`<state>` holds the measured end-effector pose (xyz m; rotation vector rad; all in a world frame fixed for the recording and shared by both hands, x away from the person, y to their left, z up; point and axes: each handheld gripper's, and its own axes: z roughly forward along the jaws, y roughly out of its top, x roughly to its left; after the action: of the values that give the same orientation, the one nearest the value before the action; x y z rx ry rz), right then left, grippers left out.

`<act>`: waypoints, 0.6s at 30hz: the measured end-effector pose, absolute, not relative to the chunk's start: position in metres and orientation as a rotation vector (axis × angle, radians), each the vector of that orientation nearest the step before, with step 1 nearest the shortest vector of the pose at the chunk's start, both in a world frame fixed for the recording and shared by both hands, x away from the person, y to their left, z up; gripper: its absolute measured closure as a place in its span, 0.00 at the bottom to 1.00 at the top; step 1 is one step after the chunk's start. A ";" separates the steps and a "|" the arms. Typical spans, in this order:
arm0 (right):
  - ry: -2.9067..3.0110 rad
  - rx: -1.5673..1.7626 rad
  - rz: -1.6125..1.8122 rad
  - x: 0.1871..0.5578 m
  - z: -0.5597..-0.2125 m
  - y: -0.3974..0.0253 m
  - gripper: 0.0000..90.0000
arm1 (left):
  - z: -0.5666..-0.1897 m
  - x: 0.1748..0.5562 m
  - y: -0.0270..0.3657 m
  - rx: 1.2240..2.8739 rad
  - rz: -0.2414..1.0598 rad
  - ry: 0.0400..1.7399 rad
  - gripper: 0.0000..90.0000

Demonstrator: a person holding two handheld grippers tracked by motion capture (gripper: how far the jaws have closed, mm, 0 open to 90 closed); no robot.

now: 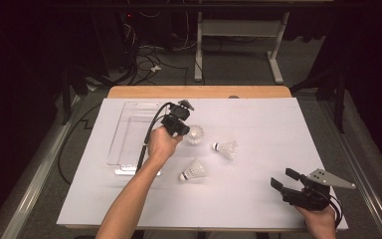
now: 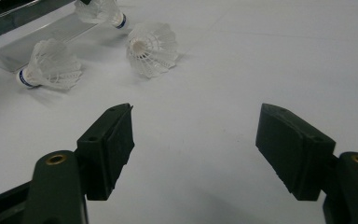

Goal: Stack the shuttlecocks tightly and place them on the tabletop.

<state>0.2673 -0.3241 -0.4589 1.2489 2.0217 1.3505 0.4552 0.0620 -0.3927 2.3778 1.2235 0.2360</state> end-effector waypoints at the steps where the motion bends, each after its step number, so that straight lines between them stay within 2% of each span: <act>1: 2.022 1.248 1.350 0.267 -0.459 -0.324 0.31 | -0.392 0.455 0.063 2.380 0.231 1.228 0.99; 18: 2.016 1.260 1.342 0.268 -0.459 -0.324 0.30 | -0.398 0.459 0.072 2.410 0.213 1.301 0.96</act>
<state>0.2680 -0.3244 -0.4591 1.2596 2.0164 1.3424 0.4594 0.0723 -0.3976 2.4095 1.3008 0.2127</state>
